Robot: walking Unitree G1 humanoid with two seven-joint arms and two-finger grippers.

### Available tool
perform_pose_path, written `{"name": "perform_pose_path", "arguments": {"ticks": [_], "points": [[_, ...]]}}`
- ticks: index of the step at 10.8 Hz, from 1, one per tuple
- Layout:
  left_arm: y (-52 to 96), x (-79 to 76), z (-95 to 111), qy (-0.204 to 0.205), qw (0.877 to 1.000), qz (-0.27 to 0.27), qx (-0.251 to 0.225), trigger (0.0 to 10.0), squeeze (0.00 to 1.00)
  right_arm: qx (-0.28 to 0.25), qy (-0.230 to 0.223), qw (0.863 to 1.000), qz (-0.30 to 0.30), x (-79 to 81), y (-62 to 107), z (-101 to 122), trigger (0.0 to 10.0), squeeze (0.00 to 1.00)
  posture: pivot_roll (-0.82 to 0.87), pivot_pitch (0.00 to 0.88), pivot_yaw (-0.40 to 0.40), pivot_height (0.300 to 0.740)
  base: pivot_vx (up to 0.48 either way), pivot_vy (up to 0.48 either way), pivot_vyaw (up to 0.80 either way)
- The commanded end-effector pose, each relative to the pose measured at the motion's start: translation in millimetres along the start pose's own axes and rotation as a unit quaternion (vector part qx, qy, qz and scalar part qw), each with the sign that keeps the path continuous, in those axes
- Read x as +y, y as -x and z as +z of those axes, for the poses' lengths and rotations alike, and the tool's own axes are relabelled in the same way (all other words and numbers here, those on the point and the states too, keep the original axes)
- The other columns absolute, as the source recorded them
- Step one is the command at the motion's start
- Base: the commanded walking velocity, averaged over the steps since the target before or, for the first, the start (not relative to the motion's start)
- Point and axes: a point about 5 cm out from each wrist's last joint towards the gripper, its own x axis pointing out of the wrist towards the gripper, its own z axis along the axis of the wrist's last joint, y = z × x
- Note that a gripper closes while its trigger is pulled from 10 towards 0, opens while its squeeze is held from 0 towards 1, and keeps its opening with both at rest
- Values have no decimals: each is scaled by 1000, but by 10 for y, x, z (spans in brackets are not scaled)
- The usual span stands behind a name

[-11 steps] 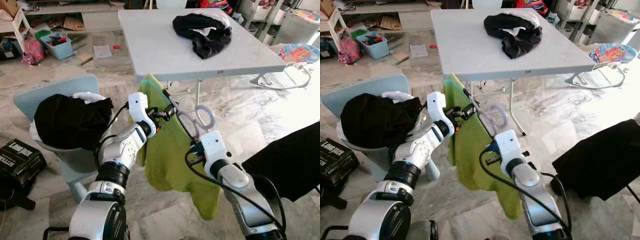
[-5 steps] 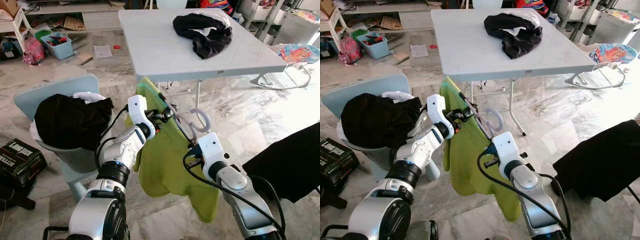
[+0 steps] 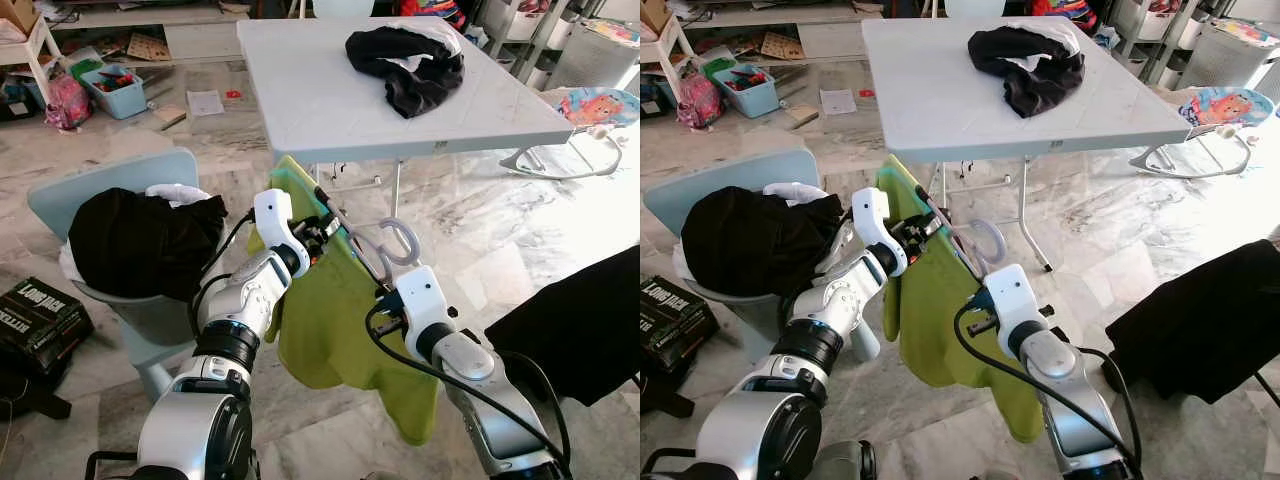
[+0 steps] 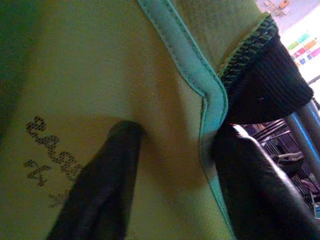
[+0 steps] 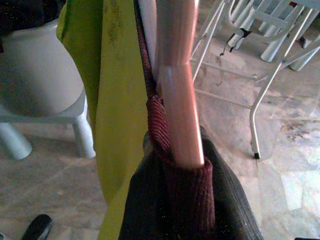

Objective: Hang hanger

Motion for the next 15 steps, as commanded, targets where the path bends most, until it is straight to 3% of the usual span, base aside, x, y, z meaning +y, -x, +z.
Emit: {"name": "perform_pose_path", "arguments": {"ticks": [1,3,5,7,12,14,15], "points": [[-32,-29,57,-11,1000,0,-5,0,0,-19,7,1000,-9,-35,7,97,10000,0,-138,0,-40,740,0,0,0],[-19,0,64,-33,999,8,0,0,0,-18,9,1000,-14,-55,-3,98,10000,0,-137,0,-42,740,0,0,0],[3,20,100,-84,996,14,-2,0,0,-13,12,1000,-26,-100,-12,84,10000,0,-135,0,-43,740,0,0,0],[59,136,184,-109,993,37,-11,0,0,-5,17,999,-44,-160,-15,60,10000,0,-133,0,-46,740,0,0,0],[220,448,553,-171,979,100,-44,0,0,18,51,992,-112,-390,2,-18,10000,0,-125,0,-53,740,0,0,0],[282,540,698,-185,973,124,-63,0,0,24,55,992,-111,-448,64,-82,10000,0,-122,0,-56,740,0,0,0],[319,583,802,-192,969,137,-76,0,0,23,64,993,-91,-469,178,-150,10000,0,-116,0,-59,740,0,0,0]]}}
